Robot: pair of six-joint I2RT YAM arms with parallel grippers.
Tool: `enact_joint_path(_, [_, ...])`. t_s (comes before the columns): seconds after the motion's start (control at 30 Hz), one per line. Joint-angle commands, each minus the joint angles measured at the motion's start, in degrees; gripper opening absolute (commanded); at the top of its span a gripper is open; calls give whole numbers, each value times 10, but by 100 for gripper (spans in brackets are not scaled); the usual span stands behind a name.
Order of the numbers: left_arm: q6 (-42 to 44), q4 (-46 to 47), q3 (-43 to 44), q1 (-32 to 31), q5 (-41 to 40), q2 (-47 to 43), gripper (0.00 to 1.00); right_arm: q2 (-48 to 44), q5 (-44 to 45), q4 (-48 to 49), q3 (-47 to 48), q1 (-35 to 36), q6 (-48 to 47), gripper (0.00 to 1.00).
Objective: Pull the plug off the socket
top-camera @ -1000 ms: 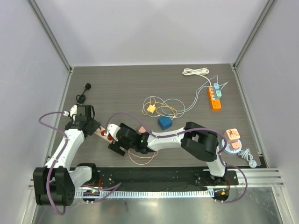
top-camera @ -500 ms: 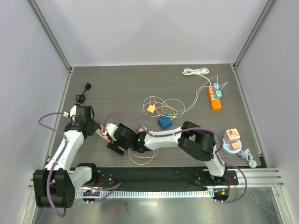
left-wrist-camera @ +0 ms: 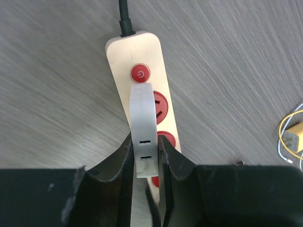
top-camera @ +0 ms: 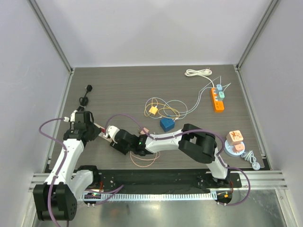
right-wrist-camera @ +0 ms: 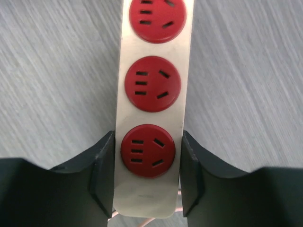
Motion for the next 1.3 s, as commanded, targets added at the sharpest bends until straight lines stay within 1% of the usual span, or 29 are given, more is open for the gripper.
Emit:
enact_joint_path(0.0, [16,-10,-2,-1,50,-28,0,20,0,17,15,-1,-13,25])
enact_joint_path(0.03, [18,-10,-2,-1,58,-30,0,23,1,13,19,-2,-11,17])
enact_joint_path(0.07, [19,-11,2,-1,79,-32,0,26,0,3,24,-1,-8,2])
enact_joint_path(0.1, [20,-12,3,-1,84,-34,0,29,-2,-1,30,-1,-1,1])
enact_joint_path(0.17, [18,-12,4,-1,88,-41,0,38,-9,-9,36,-1,0,1])
enact_joint_path(0.27, [13,-13,4,-1,72,-64,0,58,-13,-18,52,-1,5,1])
enact_joint_path(0.4, [6,-11,30,-1,70,-82,0,115,-13,-99,124,-2,15,1])
enact_joint_path(0.47, [-22,-11,37,-1,94,-70,0,134,-26,-107,135,-3,34,1])
enact_joint_path(0.53, [-42,9,32,-1,142,-59,0,136,-51,-108,141,-5,44,1])
enact_joint_path(0.57, [-47,15,31,-1,145,-51,0,135,-62,-108,142,-9,58,1])
enact_joint_path(0.6, [-39,12,32,-10,134,-49,0,128,-71,-108,138,-15,64,1])
enact_joint_path(0.63, [-29,-2,41,-18,68,-50,0,127,-89,-108,135,-18,71,1])
enact_joint_path(0.67, [-19,-22,48,-27,24,-51,0,125,-91,-107,133,-20,76,1])
enact_joint_path(0.7, [-6,-53,51,-36,-7,-51,0,123,-92,-107,132,-21,79,1])
enact_joint_path(0.73, [-2,-57,51,-37,-19,-52,0,124,-90,-107,132,-24,79,1])
enact_joint_path(0.83, [-11,-30,28,-37,16,-49,0,136,-93,-114,139,-29,84,1])
enact_joint_path(0.87, [-16,-15,22,-37,77,-42,0,141,-95,-124,149,-30,86,1])
enact_joint_path(0.9, [-27,14,18,-35,101,-38,0,146,-96,-127,152,-30,90,1])
enact_joint_path(0.97, [-36,28,15,-34,132,-35,0,148,-101,-128,153,-31,91,1])
enact_joint_path(1.07, [-22,-2,34,-36,84,-58,0,147,-107,-128,151,-34,95,1])
enact_joint_path(1.1, [-16,-28,39,-37,30,-73,0,147,-117,-129,149,-36,96,1])
enact_joint_path(1.17, [-5,-51,51,-37,0,-85,0,145,-125,-125,147,-41,100,1])
enact_joint_path(1.27, [-9,-52,41,-37,10,-110,0,145,-131,-120,146,-42,103,1])
